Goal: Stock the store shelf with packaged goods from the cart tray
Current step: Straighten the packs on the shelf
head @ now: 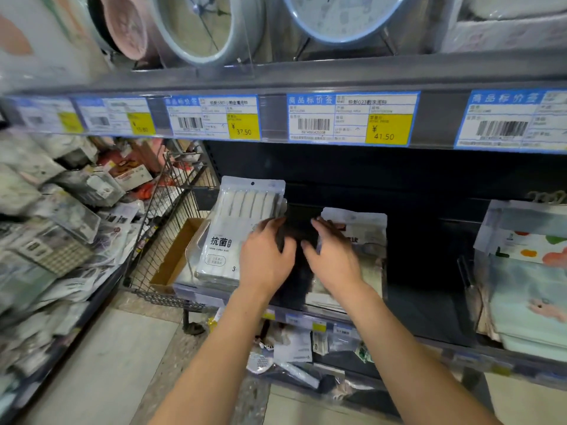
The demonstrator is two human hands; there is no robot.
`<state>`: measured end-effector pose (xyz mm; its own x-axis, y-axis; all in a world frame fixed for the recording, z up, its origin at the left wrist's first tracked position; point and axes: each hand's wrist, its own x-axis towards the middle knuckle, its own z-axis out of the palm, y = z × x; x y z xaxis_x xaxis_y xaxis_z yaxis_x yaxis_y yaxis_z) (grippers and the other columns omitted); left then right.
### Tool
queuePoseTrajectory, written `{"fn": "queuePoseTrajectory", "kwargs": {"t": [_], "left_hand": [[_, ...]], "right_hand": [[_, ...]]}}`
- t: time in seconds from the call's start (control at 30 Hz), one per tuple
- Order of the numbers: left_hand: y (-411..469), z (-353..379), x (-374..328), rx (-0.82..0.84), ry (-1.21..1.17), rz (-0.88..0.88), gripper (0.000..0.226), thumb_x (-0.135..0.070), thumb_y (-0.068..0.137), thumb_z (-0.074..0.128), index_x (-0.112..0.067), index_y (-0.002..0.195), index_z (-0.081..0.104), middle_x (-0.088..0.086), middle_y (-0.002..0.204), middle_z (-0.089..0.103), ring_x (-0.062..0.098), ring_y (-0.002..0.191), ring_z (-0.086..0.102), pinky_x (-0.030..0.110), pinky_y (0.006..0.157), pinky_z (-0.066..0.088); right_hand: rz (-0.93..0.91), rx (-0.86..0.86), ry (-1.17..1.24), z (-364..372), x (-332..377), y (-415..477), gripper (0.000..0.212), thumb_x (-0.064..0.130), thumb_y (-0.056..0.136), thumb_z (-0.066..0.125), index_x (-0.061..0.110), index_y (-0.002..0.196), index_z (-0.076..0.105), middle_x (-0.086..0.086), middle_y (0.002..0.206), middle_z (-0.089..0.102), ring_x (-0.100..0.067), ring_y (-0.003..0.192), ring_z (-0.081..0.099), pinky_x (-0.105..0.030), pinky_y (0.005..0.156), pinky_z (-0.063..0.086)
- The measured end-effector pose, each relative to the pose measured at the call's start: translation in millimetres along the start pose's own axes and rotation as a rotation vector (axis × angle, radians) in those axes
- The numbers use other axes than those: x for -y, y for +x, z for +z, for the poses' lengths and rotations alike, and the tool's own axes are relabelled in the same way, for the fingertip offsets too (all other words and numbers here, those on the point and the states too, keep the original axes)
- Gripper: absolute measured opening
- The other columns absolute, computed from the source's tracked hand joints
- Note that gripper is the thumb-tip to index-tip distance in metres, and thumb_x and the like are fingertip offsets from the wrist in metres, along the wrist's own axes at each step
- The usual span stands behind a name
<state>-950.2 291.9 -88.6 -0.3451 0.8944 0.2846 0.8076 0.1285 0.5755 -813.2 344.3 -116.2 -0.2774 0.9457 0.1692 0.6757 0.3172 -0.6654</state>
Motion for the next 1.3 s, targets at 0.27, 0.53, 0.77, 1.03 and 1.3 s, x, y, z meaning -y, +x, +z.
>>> {"fn": "queuePoseTrajectory", "kwargs": {"t": [0.27, 0.53, 0.77, 1.03, 1.3], "left_hand": [[13, -41, 73, -0.085, 0.086, -0.118, 0.047, -0.032, 0.097, 0.058, -0.011, 0.139, 0.060, 0.010, 0.136, 0.064, 0.032, 0.118, 0.064, 0.042, 0.096, 0.053], [47, -52, 137, 0.013, -0.049, -0.190, 0.064, -0.040, 0.093, 0.059, -0.008, 0.147, 0.050, 0.016, 0.144, 0.057, 0.037, 0.129, 0.055, 0.051, 0.105, 0.050], [53, -49, 160, 0.144, -0.217, -0.153, 0.074, -0.049, 0.086, 0.050, -0.008, 0.147, 0.043, 0.012, 0.137, 0.057, 0.032, 0.125, 0.056, 0.049, 0.097, 0.056], [65, -43, 170, 0.329, -0.312, -0.286, 0.080, -0.056, 0.083, 0.056, -0.005, 0.143, 0.038, 0.017, 0.139, 0.056, 0.039, 0.122, 0.059, 0.055, 0.100, 0.052], [71, -40, 171, 0.269, -0.387, -0.301, 0.047, -0.052, 0.084, 0.056, -0.022, 0.120, 0.051, 0.001, 0.115, 0.066, 0.024, 0.097, 0.070, 0.049, 0.081, 0.061]], "right_hand": [[-0.014, 0.046, 0.106, 41, 61, 10, 0.054, 0.034, 0.100, 0.058, 0.021, 0.151, 0.046, 0.000, 0.155, 0.048, -0.024, 0.139, 0.048, -0.034, 0.110, 0.041], [0.261, -0.078, 0.151, 98, 104, 19, 0.058, 0.033, 0.098, 0.061, 0.018, 0.152, 0.044, -0.009, 0.133, 0.066, -0.028, 0.116, 0.064, -0.032, 0.095, 0.050], [0.378, -0.260, 0.119, 122, 126, 25, 0.046, 0.027, 0.096, 0.064, 0.016, 0.140, 0.055, -0.011, 0.118, 0.073, -0.033, 0.103, 0.068, -0.030, 0.081, 0.049], [0.556, -0.251, 0.283, 130, 126, 32, 0.043, 0.032, 0.092, 0.069, 0.017, 0.131, 0.058, -0.002, 0.119, 0.071, -0.025, 0.110, 0.066, -0.032, 0.089, 0.051], [0.597, -0.197, 0.321, 143, 116, 35, 0.072, 0.036, 0.091, 0.071, 0.023, 0.151, 0.033, 0.008, 0.119, 0.060, -0.015, 0.098, 0.059, -0.024, 0.069, 0.047]]}}
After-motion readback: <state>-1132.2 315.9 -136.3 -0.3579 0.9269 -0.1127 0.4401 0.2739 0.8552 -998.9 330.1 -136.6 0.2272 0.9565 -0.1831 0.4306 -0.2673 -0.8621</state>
